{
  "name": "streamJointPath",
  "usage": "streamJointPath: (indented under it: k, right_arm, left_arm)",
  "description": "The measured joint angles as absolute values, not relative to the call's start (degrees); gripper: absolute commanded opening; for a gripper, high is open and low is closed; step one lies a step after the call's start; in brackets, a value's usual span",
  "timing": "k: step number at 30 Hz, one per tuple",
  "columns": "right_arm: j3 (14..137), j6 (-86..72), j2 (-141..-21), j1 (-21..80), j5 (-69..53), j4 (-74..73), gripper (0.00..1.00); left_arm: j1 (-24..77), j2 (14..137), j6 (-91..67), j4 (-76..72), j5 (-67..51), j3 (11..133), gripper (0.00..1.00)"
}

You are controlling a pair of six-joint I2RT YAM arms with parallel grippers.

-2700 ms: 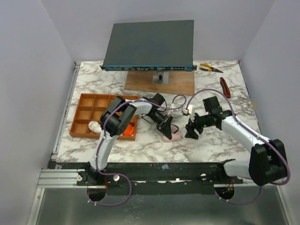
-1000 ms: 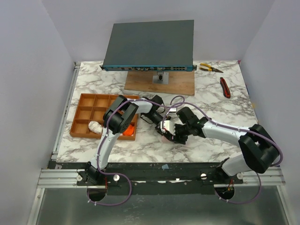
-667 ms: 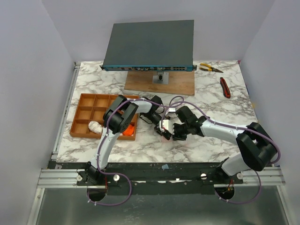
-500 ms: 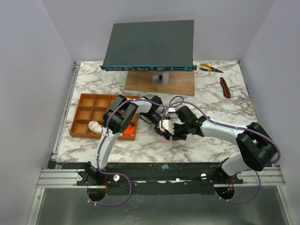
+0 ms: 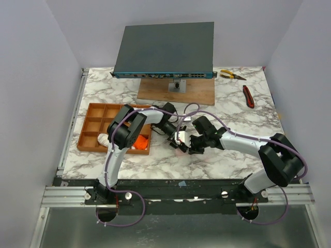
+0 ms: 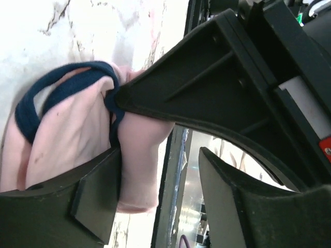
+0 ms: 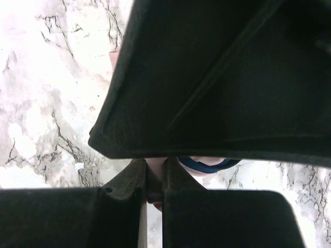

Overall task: Roll the underwear
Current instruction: Roll the underwear to the center of the board.

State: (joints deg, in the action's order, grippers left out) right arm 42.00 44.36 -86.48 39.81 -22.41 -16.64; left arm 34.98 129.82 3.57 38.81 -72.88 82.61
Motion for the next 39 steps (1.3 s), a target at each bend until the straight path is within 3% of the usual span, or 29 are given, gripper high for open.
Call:
streamJointPath:
  k: [4, 6, 23, 39]
  right_arm:
    - [42.0, 43.9, -86.5, 39.8, -22.5, -16.5, 0.01]
    - [42.0, 43.7, -86.5, 39.8, -22.4, -16.4, 0.01]
    - [43.5, 42.9, -87.9, 37.6, -25.4, -18.3, 0.01]
    - [56.2, 43.2, -100.1, 34.2, -37.3, -32.4, 0.01]
  left_arm:
    - [33.6, 127.3, 3.6, 38.6, -70.7, 81.2, 0.92]
    - [32.6, 125.8, 3.3, 38.4, -70.4, 80.2, 0.99]
    - [25.6, 111.3, -4.0, 22.2, -57.8, 66.6, 0.99]
    - [24.4, 91.3, 2.1, 15.2, -49.6, 56.3, 0.99]
